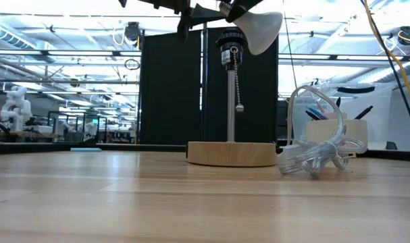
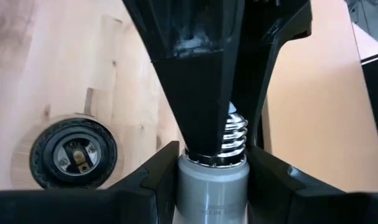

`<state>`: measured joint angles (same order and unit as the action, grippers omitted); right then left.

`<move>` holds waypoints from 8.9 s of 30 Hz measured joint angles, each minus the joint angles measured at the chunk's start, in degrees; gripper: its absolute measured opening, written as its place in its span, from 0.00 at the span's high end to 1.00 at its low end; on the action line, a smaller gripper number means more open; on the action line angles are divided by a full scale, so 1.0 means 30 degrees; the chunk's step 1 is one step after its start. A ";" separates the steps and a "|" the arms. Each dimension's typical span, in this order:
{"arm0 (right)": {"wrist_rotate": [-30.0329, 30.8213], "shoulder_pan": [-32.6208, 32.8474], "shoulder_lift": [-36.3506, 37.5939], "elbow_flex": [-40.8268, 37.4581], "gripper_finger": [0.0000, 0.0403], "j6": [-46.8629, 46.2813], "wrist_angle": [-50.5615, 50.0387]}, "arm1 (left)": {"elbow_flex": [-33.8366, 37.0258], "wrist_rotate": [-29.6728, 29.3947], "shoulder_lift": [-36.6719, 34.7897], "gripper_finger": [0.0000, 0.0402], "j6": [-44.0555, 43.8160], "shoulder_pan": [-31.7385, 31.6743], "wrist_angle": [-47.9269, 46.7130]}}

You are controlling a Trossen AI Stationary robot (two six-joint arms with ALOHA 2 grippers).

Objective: Screw lightbulb
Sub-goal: Insert the lightbulb into the lamp

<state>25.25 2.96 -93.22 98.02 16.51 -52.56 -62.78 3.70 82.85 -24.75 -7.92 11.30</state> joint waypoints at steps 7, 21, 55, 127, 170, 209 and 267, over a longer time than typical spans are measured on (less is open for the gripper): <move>0.1973 0.0277 -0.0543 0.0000 0.64 0.1325 0.0121 | 0.0007 -0.0281 0.0007 0.59 0.0387 -0.0029 -0.0047; 0.4455 0.0810 -0.0624 -0.0007 0.64 0.2686 0.0691 | 0.0000 -0.0440 0.0000 0.59 0.0635 0.0187 0.0218; 0.5843 0.1311 -0.0638 -0.0015 0.64 0.2709 0.0323 | -0.0007 -0.0890 0.1435 0.68 0.1611 0.0349 0.1790; 1.2248 0.7617 -0.0408 0.0015 0.39 -0.2825 -0.2492 | 0.0015 0.0627 0.1435 0.68 0.2426 0.0794 0.2961; 2.1567 1.2002 -0.0368 -0.4153 0.39 -2.7881 -0.2995 | 0.0000 0.3023 0.1421 0.68 0.3791 0.1158 1.4101; 0.7853 0.9144 0.0749 -0.3475 0.39 0.2864 1.9937 | 0.0000 0.5326 -0.0460 0.68 0.5078 0.1107 1.8252; -0.4552 0.2885 0.1001 -0.3453 0.39 -0.0812 2.9706 | 0.0001 0.2541 -0.0352 0.69 0.8947 0.3609 1.7783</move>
<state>11.60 11.62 -90.21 87.66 14.08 36.56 -62.78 11.32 81.79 2.09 2.90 64.65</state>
